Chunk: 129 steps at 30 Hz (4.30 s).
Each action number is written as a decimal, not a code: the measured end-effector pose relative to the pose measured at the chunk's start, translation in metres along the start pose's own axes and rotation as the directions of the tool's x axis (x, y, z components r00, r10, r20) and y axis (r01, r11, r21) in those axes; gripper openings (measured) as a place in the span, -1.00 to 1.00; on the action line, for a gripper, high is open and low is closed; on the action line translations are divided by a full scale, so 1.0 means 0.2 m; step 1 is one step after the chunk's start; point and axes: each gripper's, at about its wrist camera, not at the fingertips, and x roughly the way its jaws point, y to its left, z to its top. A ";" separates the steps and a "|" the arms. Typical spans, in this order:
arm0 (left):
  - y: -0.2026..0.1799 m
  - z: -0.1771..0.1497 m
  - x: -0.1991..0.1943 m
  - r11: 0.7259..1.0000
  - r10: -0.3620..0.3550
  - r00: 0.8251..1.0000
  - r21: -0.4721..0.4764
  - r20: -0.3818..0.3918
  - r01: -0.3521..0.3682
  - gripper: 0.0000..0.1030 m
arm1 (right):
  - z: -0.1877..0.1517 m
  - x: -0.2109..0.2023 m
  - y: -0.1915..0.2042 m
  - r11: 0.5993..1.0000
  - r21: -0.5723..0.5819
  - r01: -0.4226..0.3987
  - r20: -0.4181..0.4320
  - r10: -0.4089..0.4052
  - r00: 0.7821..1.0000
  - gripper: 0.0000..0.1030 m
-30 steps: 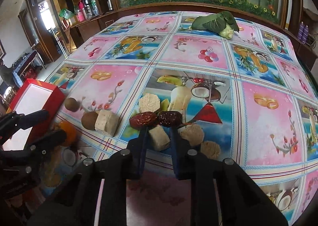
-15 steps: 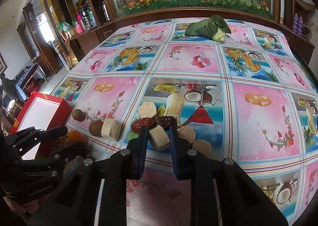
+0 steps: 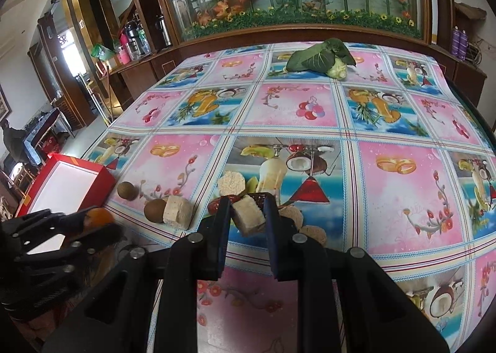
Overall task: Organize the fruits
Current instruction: 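Carry the orange and cake cube into the white tray and release both, then return both tools to the table while the right tool grasps a red date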
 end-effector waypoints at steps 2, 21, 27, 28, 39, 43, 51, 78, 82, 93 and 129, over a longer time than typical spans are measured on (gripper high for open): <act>0.02 -0.01 -0.07 1.000 0.005 1.000 -0.010 0.029 -0.005 -0.32 | 0.00 -0.02 0.01 1.000 -0.009 0.011 0.026 -0.011 1.000 -0.54; 0.60 -0.19 -0.38 0.961 0.188 0.976 -0.223 0.109 -0.160 -0.32 | -0.04 -0.04 0.63 0.979 -0.120 -0.163 0.074 0.173 0.982 -0.54; 0.70 -0.21 -0.38 0.948 0.227 0.969 -0.250 0.098 -0.197 -0.32 | -0.03 0.06 0.92 0.952 -0.145 -0.270 -0.002 0.273 0.962 -0.54; 0.72 -0.21 -0.38 0.945 0.236 0.967 -0.254 0.096 -0.205 -0.32 | -0.03 0.09 0.95 0.949 -0.148 -0.278 -0.020 0.279 0.960 -0.54; 0.88 -0.23 -0.32 0.914 0.301 0.953 -0.298 0.043 -0.275 -0.32 | -0.05 0.31 1.19 0.930 -0.204 -0.306 -0.177 0.272 0.946 -0.53; 0.92 -0.24 -0.30 0.905 0.316 0.949 -0.305 0.015 -0.297 -0.32 | -0.08 0.34 1.20 0.923 -0.224 -0.314 -0.210 0.269 0.940 -0.53; 0.94 -0.27 -0.27 0.893 0.330 0.943 -0.313 -0.033 -0.324 -0.30 | -0.10 0.35 1.23 0.915 -0.259 -0.309 -0.227 0.254 0.940 -0.53; 0.63 -0.16 -0.35 0.912 0.335 0.942 -0.250 -0.008 -0.327 0.50 | 0.13 0.12 0.61 0.964 -0.024 -0.265 -0.080 0.262 0.962 0.00; 0.52 -0.14 -0.33 0.928 0.317 0.948 -0.206 -0.007 -0.312 0.50 | 0.17 0.08 0.43 0.972 0.034 -0.231 -0.055 0.232 0.971 0.00; 0.20 -0.11 -0.26 0.965 0.254 0.967 -0.065 -0.008 -0.254 0.51 | 0.19 0.03 -0.05 0.956 0.236 -0.172 -0.071 0.194 0.978 0.00; -0.06 0.04 0.07 0.989 0.093 0.996 0.113 -0.007 -0.091 0.50 | 0.10 0.27 -0.05 0.957 0.274 -0.092 -0.224 0.157 0.962 -0.59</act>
